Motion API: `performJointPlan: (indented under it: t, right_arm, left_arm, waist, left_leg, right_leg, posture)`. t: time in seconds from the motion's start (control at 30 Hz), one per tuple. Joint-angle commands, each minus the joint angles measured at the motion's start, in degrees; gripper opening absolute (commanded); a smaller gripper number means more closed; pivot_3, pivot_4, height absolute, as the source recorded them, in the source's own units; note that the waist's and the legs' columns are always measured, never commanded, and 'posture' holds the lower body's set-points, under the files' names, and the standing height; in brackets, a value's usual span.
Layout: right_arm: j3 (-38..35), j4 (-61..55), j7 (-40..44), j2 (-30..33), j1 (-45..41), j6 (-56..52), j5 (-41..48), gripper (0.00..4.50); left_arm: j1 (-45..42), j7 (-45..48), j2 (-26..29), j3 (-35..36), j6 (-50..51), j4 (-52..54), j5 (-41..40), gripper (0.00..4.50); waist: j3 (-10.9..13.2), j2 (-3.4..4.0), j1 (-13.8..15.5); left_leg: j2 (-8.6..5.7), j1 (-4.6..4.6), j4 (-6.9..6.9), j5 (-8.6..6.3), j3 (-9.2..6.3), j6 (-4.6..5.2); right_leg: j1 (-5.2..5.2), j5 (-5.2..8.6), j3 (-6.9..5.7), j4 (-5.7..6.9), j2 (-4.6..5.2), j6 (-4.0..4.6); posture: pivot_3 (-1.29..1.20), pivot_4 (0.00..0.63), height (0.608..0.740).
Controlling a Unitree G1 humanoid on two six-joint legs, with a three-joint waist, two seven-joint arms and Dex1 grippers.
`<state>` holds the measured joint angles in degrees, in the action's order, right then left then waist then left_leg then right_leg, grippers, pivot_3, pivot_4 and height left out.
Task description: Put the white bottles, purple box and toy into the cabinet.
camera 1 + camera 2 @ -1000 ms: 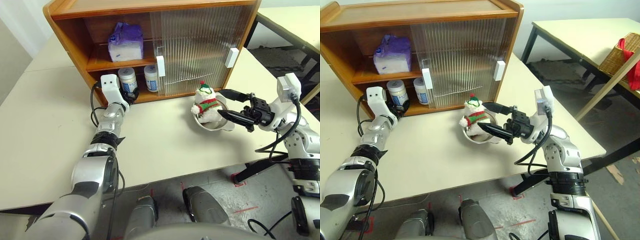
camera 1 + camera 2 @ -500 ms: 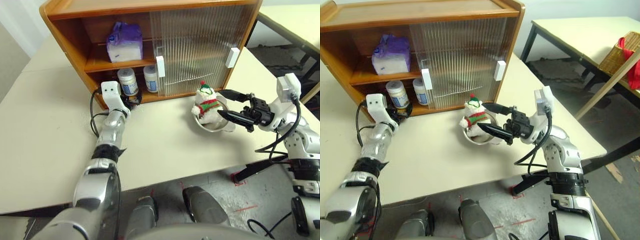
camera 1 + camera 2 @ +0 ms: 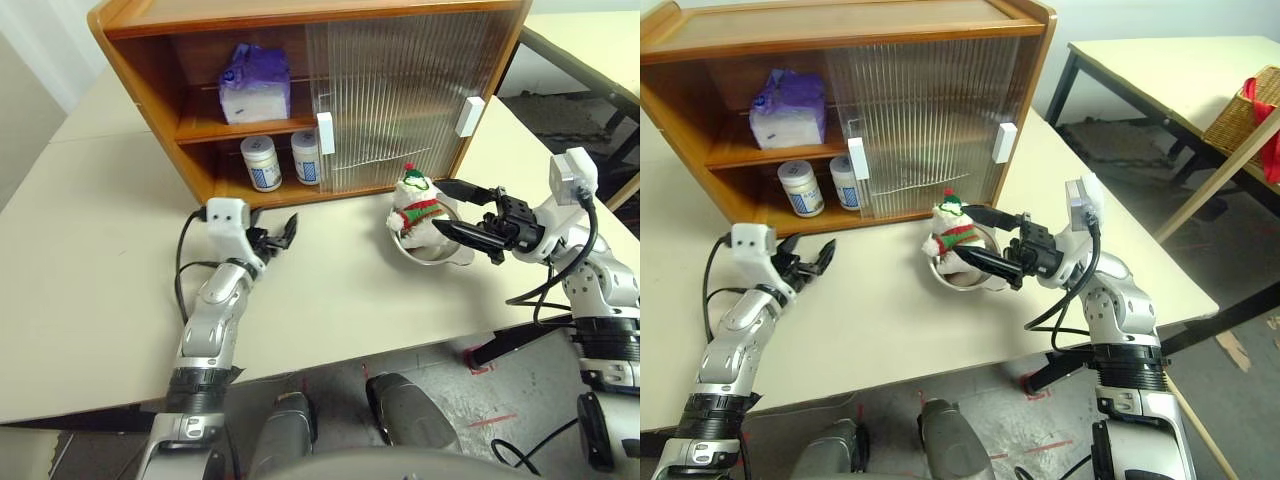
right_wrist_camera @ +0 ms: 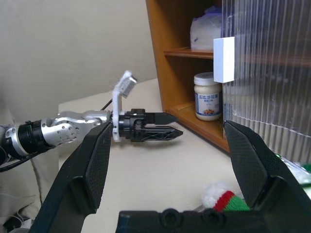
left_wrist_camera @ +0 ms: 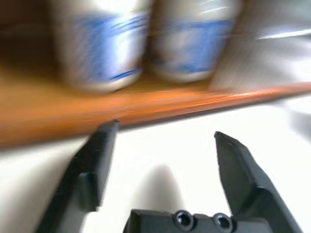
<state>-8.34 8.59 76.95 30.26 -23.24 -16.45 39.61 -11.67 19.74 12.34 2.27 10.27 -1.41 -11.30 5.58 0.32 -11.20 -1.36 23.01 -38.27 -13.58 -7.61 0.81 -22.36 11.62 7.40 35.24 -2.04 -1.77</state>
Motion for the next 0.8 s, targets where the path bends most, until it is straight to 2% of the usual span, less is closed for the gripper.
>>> performJointPlan:
  t: [0.03, 0.3, 0.53, 0.8]
  right_arm:
    - [0.2, 0.7, 0.5, 0.0, -0.7, 0.6, -0.7, 4.50]
    - [0.0, -0.2, 0.0, 0.0, 0.1, 0.7, -0.7, 4.50]
    - [0.0, -0.4, -0.5, -0.2, 0.4, 0.9, -0.7, 4.50]
    - [0.3, 0.4, -0.2, -0.5, -0.3, 1.1, -0.9, 4.50]
  left_arm:
    - [-4.2, 4.8, 0.0, -2.5, -2.8, -0.8, -0.7, 2.86]
    - [-14.0, 10.8, -2.6, -7.1, -7.2, -7.9, 0.3, 0.03]
    - [-15.7, 10.7, -4.2, -7.9, -8.5, -7.7, 0.5, 0.03]
    - [-20.7, 5.1, -4.6, -5.9, -10.8, -12.3, 3.2, 0.03]
  waist:
    - [0.0, 0.00, 0.2]
    - [0.0, 0.04, 0.2]
    - [0.0, 0.04, -0.1]
    - [0.0, 0.03, 0.0]
  left_leg:
    - [0.13, 0.01, -0.01, 0.00, 0.00, 0.00]
    - [0.42, 0.08, -0.11, -0.09, 0.08, 0.10]
    - [0.49, 0.11, -0.11, -0.25, 0.33, 0.18]
    - [0.52, 0.02, -0.52, -0.23, 0.24, 0.29]
  right_leg:
    - [0.00, -0.02, 0.03, -0.01, 0.05, 0.04]
    - [-0.02, -0.14, -0.03, -0.03, 0.11, 0.22]
    - [-0.03, -0.17, -0.23, -0.05, -0.14, 0.34]
    - [0.25, 0.05, -0.21, -0.05, -0.12, -0.21]
  posture:
    - [-0.27, 0.086, 0.740]
    - [-0.29, 0.085, 0.740]
    - [-0.29, 0.086, 0.740]
    - [-0.28, 0.086, 0.740]
